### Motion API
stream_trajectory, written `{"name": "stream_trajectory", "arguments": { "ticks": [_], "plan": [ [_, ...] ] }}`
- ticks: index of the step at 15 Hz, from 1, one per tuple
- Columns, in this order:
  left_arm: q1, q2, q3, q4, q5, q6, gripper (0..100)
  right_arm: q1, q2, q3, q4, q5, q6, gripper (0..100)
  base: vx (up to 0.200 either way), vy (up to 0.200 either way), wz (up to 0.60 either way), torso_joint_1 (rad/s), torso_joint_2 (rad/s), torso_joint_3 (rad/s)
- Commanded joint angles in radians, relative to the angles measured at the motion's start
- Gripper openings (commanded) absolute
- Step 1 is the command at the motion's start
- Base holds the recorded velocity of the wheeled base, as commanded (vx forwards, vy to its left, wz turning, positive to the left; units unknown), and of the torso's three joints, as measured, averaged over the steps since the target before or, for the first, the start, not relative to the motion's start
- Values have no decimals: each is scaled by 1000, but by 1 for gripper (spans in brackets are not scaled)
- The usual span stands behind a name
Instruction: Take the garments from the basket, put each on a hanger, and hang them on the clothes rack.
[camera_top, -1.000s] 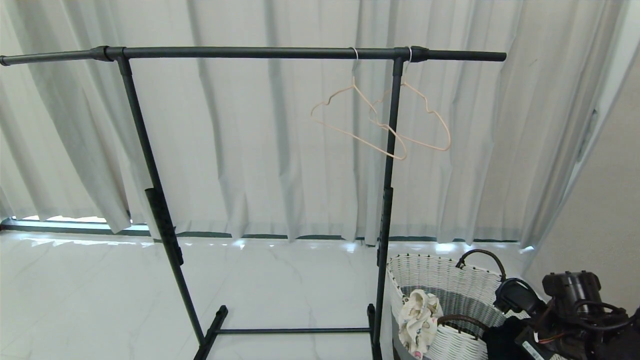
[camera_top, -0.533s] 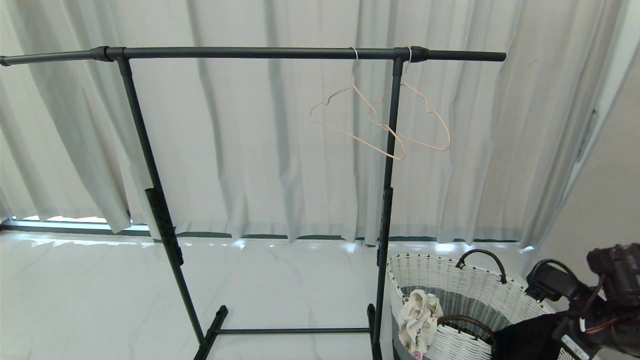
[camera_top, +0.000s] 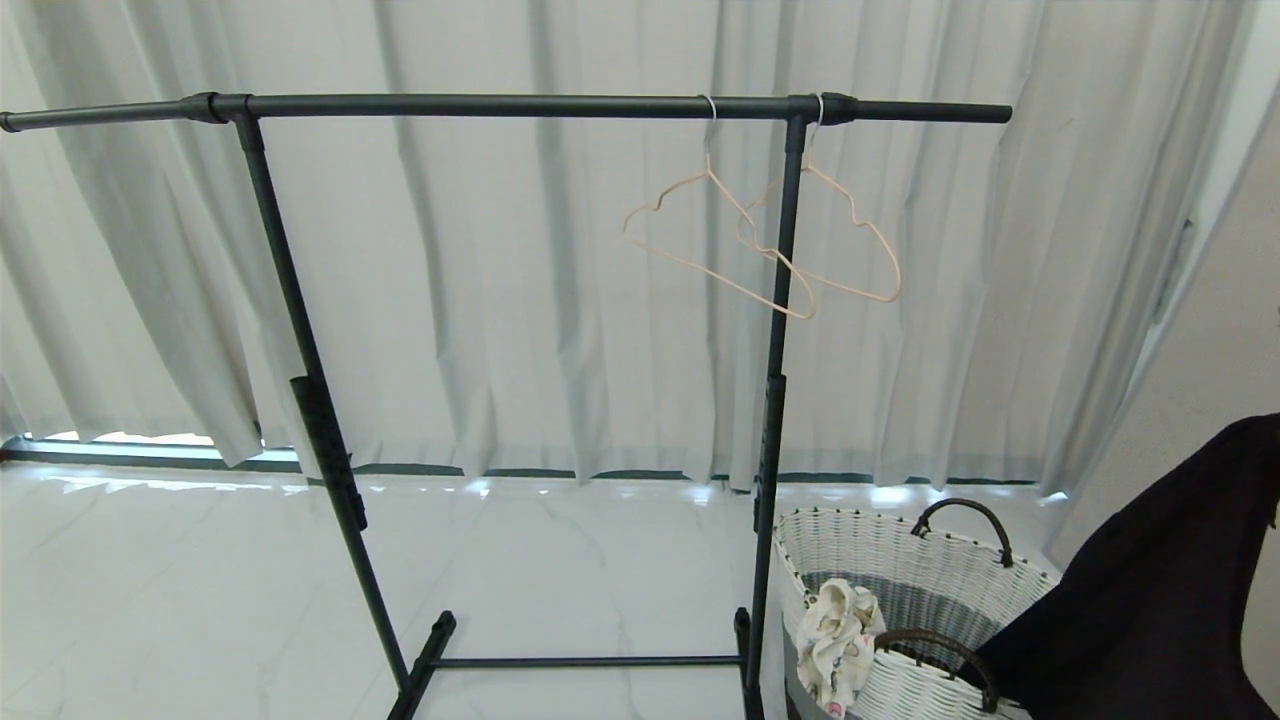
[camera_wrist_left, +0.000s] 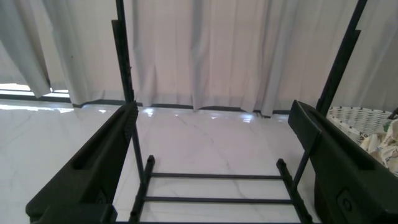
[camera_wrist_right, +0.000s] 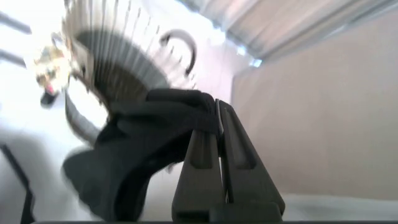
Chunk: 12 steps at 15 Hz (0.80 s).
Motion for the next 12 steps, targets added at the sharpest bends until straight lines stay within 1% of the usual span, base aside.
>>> {"name": "stream_trajectory", "arguments": {
  "ticks": [1, 7, 10, 12],
  "plan": [
    [0, 1, 0, -1, -1, 3, 100, 31, -81, -47, 35, 0, 0, 0, -200, 0, 0, 7, 7, -2],
    [0, 1, 0, -1, -1, 3, 100, 85, -118, -45, 58, 0, 0, 0, -200, 0, 0, 1, 2, 2],
    [0, 1, 0, -1, -1, 1, 100, 120, -118, -45, 58, 0, -1, 0, 0, 0, 0, 0, 0, 0],
    [0, 0, 0, -1, -1, 0, 100, 131, -118, -42, 58, 0, -3, 0, 0, 200, 0, -2, 0, 2]
  ]
}}
